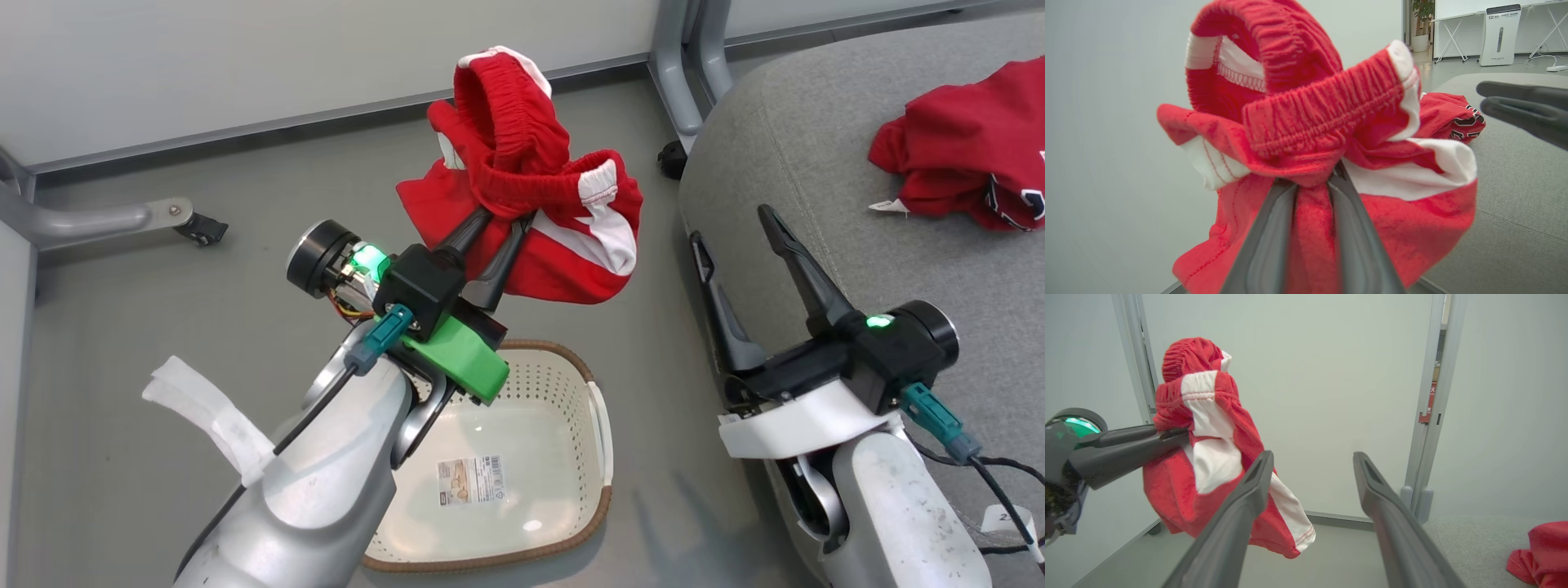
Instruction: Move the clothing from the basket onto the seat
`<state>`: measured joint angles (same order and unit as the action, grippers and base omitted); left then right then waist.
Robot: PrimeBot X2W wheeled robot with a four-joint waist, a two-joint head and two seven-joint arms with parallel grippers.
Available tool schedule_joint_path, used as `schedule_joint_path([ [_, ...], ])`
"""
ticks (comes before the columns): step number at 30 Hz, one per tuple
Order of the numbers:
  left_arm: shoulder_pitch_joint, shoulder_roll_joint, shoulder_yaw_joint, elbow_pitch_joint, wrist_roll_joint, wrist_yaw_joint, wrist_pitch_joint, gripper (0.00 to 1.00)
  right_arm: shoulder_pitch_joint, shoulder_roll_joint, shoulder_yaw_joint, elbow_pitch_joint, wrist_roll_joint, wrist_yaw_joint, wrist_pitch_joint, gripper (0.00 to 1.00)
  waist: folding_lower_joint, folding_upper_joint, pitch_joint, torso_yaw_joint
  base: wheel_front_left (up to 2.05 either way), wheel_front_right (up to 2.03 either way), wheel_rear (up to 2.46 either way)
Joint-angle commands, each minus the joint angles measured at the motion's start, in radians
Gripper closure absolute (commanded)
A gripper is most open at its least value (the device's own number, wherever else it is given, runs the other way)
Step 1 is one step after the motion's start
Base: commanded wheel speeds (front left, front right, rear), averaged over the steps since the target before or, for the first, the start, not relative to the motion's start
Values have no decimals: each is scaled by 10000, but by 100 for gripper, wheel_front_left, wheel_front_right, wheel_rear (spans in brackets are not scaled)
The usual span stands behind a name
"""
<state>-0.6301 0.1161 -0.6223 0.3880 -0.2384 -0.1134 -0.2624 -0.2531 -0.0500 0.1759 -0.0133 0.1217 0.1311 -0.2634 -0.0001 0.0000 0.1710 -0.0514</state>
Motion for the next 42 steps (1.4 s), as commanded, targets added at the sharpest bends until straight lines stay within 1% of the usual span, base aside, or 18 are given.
schedule_joint_path([
  [1, 108, -23, 36, 0, 63, -12, -34, 100, -193, -95, 181, -38, 33, -7, -19, 0, 1, 0, 20, 32, 0, 0, 0],
  [7, 28, -180, -26, 9, 164, -84, -34, 100, -706, -266, 1020, 117, 257, -7, -17, 0, 1, 0, 83, 198, 0, 0, 0],
  [13, -45, -305, -98, -83, 251, -111, -34, 100, -957, -349, 1489, 632, 332, -7, -17, 0, 1, 0, 143, 363, 0, 0, 0],
  [29, -195, -574, -656, -376, 158, -171, -34, 100, -1661, -402, 1907, 1936, 465, -7, -19, 0, 1, 0, 391, 670, 0, 0, 0],
  [36, -234, -607, -890, -413, 68, -182, -34, 100, -1855, -464, 2187, 2370, 847, -7, -19, 0, 1, 0, 454, 749, 0, 0, 0],
  [37, -235, -608, -920, -412, 57, -181, -34, 100, -1869, -453, 2204, 2376, 903, -7, -17, 42, 1, 0, 458, 753, 0, 0, 0],
  [38, -228, -612, -969, -402, 35, -182, -34, 100, -1871, -445, 2229, 2415, 962, -7, -17, 76, 1, 0, 462, 752, 0, 0, 0],
  [39, -223, -616, -1002, -390, 26, -183, -34, 100, -1877, -440, 2262, 2417, 1024, -7, -19, 100, 1, 0, 461, 752, 0, 0, 0],
  [42, -185, -616, -1087, -329, -55, -184, -34, 100, -1866, -420, 2277, 2294, 1162, -7, -19, 100, 1, 0, 443, 741, 0, 0, 0],
])
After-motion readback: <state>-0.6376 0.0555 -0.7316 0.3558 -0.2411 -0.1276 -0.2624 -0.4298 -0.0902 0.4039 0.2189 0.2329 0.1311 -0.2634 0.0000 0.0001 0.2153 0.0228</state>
